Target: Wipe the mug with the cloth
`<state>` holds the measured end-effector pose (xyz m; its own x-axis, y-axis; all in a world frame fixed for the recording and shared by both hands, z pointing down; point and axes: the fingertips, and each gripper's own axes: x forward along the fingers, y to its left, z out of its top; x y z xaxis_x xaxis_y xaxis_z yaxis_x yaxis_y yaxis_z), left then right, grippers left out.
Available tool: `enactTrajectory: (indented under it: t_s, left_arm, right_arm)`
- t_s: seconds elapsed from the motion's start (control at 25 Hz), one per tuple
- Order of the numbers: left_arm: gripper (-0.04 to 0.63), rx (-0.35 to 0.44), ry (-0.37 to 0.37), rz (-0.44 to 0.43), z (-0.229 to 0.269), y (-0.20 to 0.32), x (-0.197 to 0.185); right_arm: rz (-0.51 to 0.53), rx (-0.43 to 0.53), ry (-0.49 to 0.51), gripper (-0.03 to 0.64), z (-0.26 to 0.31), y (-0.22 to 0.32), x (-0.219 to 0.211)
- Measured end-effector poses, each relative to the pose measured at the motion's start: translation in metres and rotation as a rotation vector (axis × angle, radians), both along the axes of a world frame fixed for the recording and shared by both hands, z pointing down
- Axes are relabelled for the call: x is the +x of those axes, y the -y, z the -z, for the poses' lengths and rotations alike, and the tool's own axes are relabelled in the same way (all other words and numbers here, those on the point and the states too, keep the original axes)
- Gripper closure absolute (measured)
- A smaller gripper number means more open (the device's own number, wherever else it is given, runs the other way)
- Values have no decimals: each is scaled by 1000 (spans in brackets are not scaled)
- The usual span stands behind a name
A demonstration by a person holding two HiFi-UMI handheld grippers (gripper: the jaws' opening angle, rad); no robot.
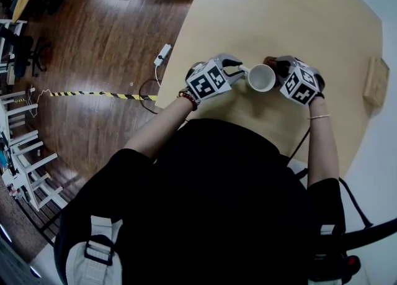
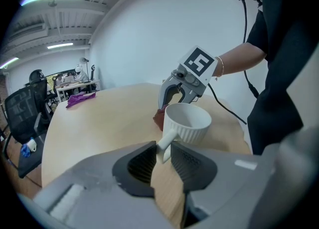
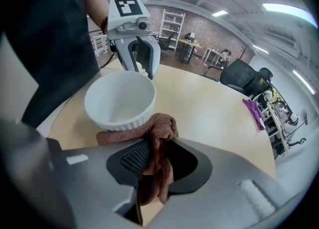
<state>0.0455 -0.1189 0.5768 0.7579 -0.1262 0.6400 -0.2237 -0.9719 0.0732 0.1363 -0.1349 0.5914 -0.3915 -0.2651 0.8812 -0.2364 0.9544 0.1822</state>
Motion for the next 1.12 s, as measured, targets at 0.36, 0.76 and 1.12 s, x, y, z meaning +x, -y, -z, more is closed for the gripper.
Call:
enactTrajectory:
  t_s: [0.36, 0.76, 1.12]
  left_arm:
    - [505, -4, 1, -5, 0, 1, 4]
    - [505, 2, -6, -27, 6, 2, 4]
    - [503, 13, -13, -42, 4, 3, 5]
  right_arm:
    - [157, 33, 71, 517, 39, 12, -10]
    - [327, -16, -15, 520, 27, 18, -27]
    - [378, -99, -33, 522, 4, 10, -32]
